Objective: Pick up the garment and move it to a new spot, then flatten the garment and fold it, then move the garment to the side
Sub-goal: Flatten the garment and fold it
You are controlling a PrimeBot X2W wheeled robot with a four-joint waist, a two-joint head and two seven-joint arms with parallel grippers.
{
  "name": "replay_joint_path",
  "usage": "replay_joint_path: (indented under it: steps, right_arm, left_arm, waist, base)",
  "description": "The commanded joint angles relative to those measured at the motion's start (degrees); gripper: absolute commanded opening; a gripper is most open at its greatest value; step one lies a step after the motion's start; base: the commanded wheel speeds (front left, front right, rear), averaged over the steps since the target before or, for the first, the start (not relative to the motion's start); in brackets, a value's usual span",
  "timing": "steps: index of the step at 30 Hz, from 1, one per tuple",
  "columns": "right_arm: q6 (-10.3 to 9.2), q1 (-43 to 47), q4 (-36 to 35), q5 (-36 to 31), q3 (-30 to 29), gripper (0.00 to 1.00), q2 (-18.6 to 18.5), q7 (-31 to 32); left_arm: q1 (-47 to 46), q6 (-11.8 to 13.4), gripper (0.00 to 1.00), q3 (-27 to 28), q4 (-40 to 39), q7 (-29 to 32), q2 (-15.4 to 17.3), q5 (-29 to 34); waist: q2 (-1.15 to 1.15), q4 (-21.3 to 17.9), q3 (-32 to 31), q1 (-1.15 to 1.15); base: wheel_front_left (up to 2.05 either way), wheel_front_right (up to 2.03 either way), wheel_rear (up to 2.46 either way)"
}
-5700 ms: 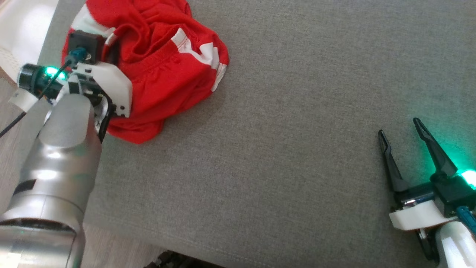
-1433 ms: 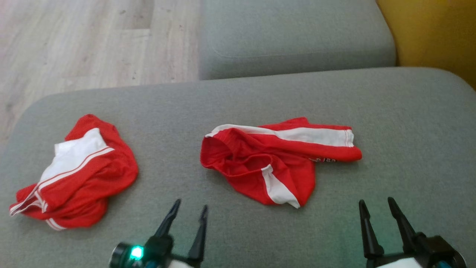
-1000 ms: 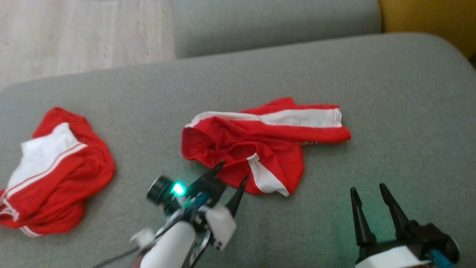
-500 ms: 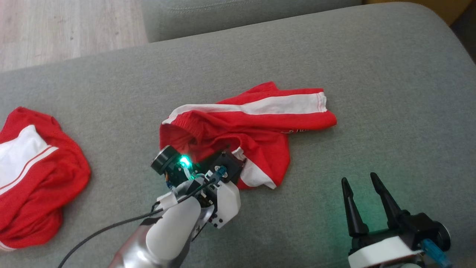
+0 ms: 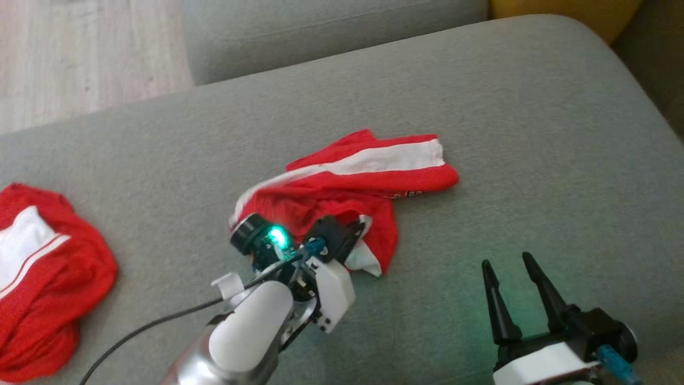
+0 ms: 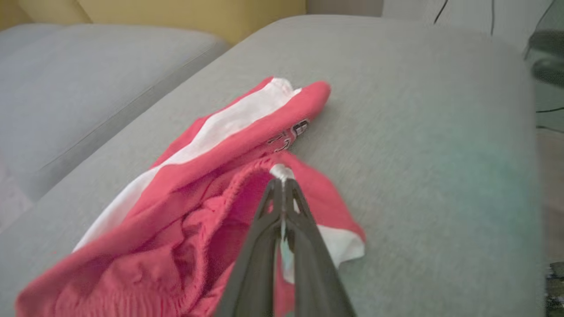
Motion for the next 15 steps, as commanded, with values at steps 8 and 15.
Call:
replay_joint_path:
  steps: [8,15]
  right_arm:
    - [0.37,-0.2,-0.4,1.8,2.8,1.0,-0.4,-0.2]
    - [0.37,1.3,-0.7,2.2,2.9,1.0,-0.4,-0.2]
  left_arm:
    - [-14.2,-0.3,0.0,-6.0,-8.2,0.7,-0.7,-19.1]
    - [-27.0,-0.3,0.0,-3.4,-9.8,-3.6,-0.9,-22.4]
  waist:
    - [0.0,-3.4,-3.7,0.0]
    - [0.0,-2.5,-5.7,0.0]
  base:
    - [0.0,0.0,0.0]
    - [0.0,0.0,0.0]
